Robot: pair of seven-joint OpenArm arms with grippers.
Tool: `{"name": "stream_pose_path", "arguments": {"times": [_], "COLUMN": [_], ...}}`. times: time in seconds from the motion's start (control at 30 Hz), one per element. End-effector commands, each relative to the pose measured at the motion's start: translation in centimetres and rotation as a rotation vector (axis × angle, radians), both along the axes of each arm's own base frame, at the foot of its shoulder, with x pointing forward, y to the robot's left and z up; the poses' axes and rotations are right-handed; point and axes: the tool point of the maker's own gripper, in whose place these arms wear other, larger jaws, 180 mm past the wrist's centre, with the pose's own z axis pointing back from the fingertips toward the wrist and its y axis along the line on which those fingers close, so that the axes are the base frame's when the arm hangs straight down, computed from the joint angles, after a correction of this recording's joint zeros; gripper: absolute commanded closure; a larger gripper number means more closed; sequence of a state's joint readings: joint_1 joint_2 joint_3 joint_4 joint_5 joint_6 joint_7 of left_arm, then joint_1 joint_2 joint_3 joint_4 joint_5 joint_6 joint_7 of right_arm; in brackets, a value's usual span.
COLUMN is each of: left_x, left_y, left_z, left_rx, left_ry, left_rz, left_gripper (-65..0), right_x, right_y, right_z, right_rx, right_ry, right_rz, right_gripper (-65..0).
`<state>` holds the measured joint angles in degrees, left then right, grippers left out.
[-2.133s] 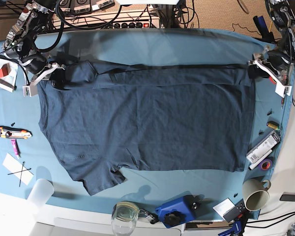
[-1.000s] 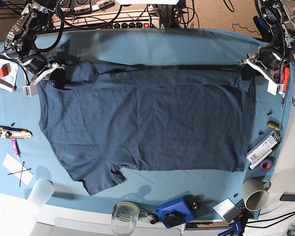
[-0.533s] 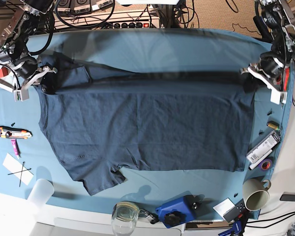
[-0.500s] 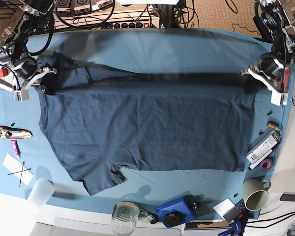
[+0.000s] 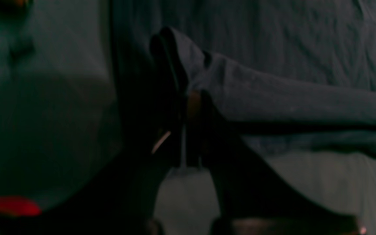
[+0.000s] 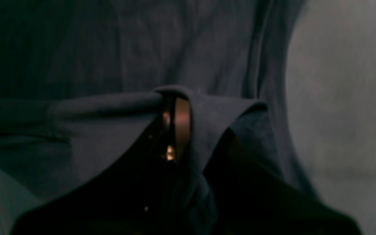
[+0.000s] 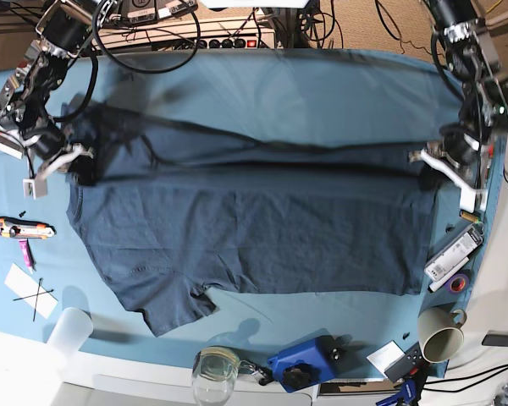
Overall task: Fold the T-shirt properly
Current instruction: 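Lift the held edge and fold it over toward the hem with both grippers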
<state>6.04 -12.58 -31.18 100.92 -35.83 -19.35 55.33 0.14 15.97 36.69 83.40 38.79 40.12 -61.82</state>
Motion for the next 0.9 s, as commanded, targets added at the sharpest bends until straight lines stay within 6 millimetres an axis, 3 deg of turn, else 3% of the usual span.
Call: {"name": "stream_pose_path", "arguments": {"times": [0.0,0.2,0.3,0.43,0.57,0.67,0.87], "left_x": [1.3,3.7,4.6,5.7,6.3,6.6,7.7], "left_y": [0.3,-0.8,0.3,0.2,0.4,0.8,1.3], "left_z": [1.3,-0.3,0.1,1.1,0.5,-0.5,-0.3], "left_rx": [0.024,0.088,0.114,0.128,0.113,0.119,0.114], "left_ry": [-0.050,-0.006,-0.008,-0.038,-0.040,-0.013,-0.018], "left_rz": [-0.006,-0.025,0.027,0.014,0.022,0.032,0.046], "left_gripper": [0.0,0.0,0.0,0.0,0.0,0.0,0.0], "right_x": [1.4,2.8,3.3,4.2,5.0,5.8,7.7], "right_y": [-1.1,0.2,0.7,0.9,0.5,0.4,-0.1], "right_z": [2.3,2.0,1.4,2.2,2.5,1.6,-0.3], "right_rx": [-0.034,-0.104,-0.166,-0.176,-0.199,-0.175,-0.114], "right_ry": [-0.075,-0.048,-0.044,-0.095,-0.092,-0.068,-0.040], "right_rz": [-0.014,0.059,0.089,0.085,0.082,0.081,0.057], "right_gripper": [0.0,0.0,0.0,0.0,0.0,0.0,0.0]}}
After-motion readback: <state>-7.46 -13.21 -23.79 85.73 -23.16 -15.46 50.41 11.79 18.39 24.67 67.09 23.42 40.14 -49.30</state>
